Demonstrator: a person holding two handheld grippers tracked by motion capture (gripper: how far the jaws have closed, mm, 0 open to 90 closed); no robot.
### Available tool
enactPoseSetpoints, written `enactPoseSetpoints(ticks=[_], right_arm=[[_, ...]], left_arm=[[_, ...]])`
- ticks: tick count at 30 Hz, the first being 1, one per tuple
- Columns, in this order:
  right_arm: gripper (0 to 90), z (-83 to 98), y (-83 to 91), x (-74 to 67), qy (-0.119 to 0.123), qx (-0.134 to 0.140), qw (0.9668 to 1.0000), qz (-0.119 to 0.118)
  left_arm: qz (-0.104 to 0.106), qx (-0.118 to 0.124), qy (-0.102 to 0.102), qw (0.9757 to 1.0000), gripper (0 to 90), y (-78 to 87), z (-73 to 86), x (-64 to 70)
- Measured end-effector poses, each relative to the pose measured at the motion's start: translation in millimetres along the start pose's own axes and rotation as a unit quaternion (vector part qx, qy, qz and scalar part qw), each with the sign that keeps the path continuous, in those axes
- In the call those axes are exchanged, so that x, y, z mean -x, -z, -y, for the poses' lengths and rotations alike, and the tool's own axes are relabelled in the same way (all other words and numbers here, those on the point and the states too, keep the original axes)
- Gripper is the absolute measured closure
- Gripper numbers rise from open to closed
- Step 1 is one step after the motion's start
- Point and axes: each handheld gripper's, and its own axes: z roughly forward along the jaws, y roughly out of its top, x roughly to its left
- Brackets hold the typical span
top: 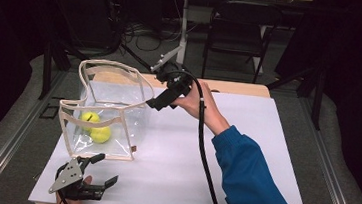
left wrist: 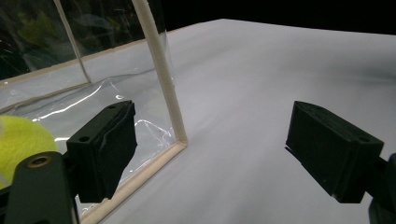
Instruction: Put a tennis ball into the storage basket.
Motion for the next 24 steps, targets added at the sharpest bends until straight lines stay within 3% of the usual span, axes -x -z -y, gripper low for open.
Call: enactPoseSetpoints(ticks=[12, 24], right_arm=[[0.0, 33.4, 18.0, -3.4, -0.008, -0.002, 0.9999, 0.014], [0.0, 69.1, 19.7, -6.7, -0.013, -0.012, 0.9996, 0.021]], left_arm=[[0.004, 0.001, -0.003, 1.0, 15.7, -2.4, -1.2, 0.4], [0.003, 0.002, -0.001, 1.0, 15.7, -2.3, -1.2, 0.5]])
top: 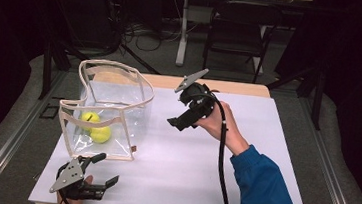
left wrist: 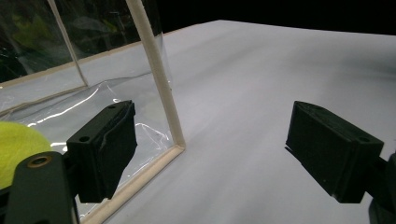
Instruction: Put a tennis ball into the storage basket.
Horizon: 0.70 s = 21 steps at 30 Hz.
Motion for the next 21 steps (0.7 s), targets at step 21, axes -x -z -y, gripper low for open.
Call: enactPoseSetpoints(ticks=[21], right_arm=[[0.0, 62.1, -2.8, -0.5, -0.026, -0.016, 0.9995, 0.005]], left_arm=[[-0.002, 0.002, -0.001, 1.0, 15.7, 0.9, -0.1, -0.3]])
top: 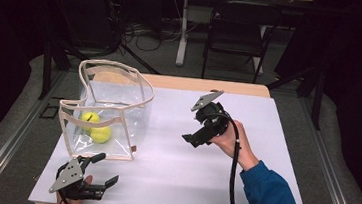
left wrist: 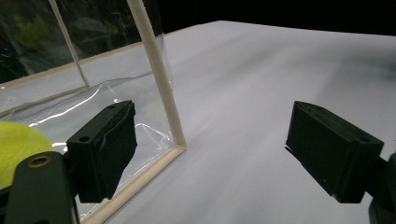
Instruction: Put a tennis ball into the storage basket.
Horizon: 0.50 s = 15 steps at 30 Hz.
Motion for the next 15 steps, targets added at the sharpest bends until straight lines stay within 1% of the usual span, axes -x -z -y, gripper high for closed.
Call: enactPoseSetpoints(ticks=[5, 8, 15], right_arm=[[0.0, 11.7, 3.7, -0.4, -0.008, 0.005, 1.0, 0.002], [0.0, 19.8, 4.0, -1.7, -0.007, -0.003, 1.0, 0.005], [0.0, 43.9, 4.8, -3.9, -0.017, -0.014, 0.9997, 0.011]], left_arm=[[0.0, 0.001, 0.0, 1.0, 15.7, 0.3, 0.0, 0.1], [0.0, 0.001, -0.001, 1.0, 15.8, 0.6, -0.1, -0.1], [-0.001, 0.002, 0.0, 1.0, 15.7, 0.8, -0.2, 0.4]])
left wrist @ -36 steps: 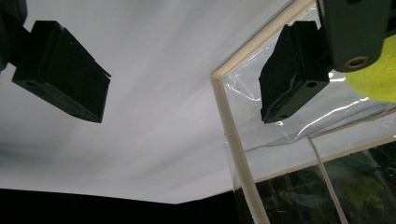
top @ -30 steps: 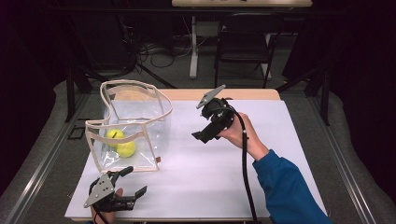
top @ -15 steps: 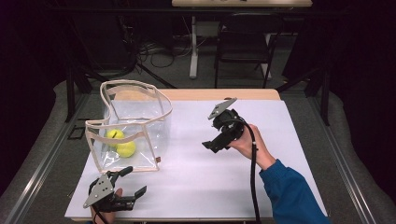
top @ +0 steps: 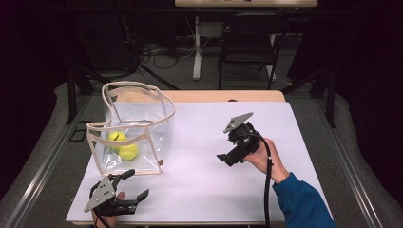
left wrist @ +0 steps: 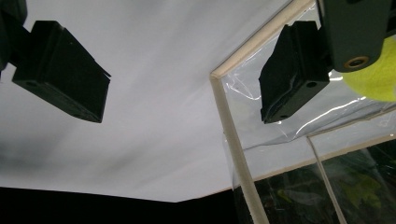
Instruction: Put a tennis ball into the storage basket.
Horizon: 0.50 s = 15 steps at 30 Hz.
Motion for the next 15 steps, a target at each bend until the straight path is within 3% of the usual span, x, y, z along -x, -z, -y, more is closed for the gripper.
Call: enactPoseSetpoints(ticks=[8, 15], right_arm=[[0.0, 35.5, 1.0, -2.5, -0.022, -0.005, 0.9997, 0.002], [0.0, 53.9, 1.4, -7.4, -0.035, -0.003, 0.9994, 0.004]], left_arm=[[0.0, -0.001, 0.0, 1.0, 15.7, -0.4, 0.0, 0.1], [-0.003, -0.003, -0.002, 1.0, 15.8, -0.5, -0.3, 1.1]])
